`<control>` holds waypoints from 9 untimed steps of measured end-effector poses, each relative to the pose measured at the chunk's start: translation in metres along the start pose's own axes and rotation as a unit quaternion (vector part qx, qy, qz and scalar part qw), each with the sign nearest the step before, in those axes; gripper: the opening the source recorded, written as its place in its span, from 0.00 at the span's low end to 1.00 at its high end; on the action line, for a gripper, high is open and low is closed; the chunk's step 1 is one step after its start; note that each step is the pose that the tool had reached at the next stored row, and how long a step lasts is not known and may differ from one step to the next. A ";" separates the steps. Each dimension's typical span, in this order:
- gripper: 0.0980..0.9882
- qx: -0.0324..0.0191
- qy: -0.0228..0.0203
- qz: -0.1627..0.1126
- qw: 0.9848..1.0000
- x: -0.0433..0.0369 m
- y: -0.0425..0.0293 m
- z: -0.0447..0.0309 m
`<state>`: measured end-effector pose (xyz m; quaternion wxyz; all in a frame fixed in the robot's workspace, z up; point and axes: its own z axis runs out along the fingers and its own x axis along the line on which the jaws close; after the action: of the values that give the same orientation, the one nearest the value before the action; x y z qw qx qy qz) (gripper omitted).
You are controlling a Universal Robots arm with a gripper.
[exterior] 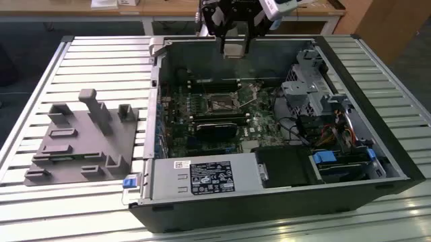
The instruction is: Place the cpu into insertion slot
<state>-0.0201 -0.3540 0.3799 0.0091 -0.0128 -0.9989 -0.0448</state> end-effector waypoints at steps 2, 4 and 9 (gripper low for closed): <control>0.49 0.000 0.000 0.000 1.000 0.0000 0.0000 0.0000; 0.49 0.000 0.000 0.000 1.000 0.0000 0.0000 0.0000; 0.49 0.000 0.000 0.001 1.000 0.0000 0.0000 0.0000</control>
<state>-0.0201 -0.3540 0.3799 0.0091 -0.0134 -0.9989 -0.0448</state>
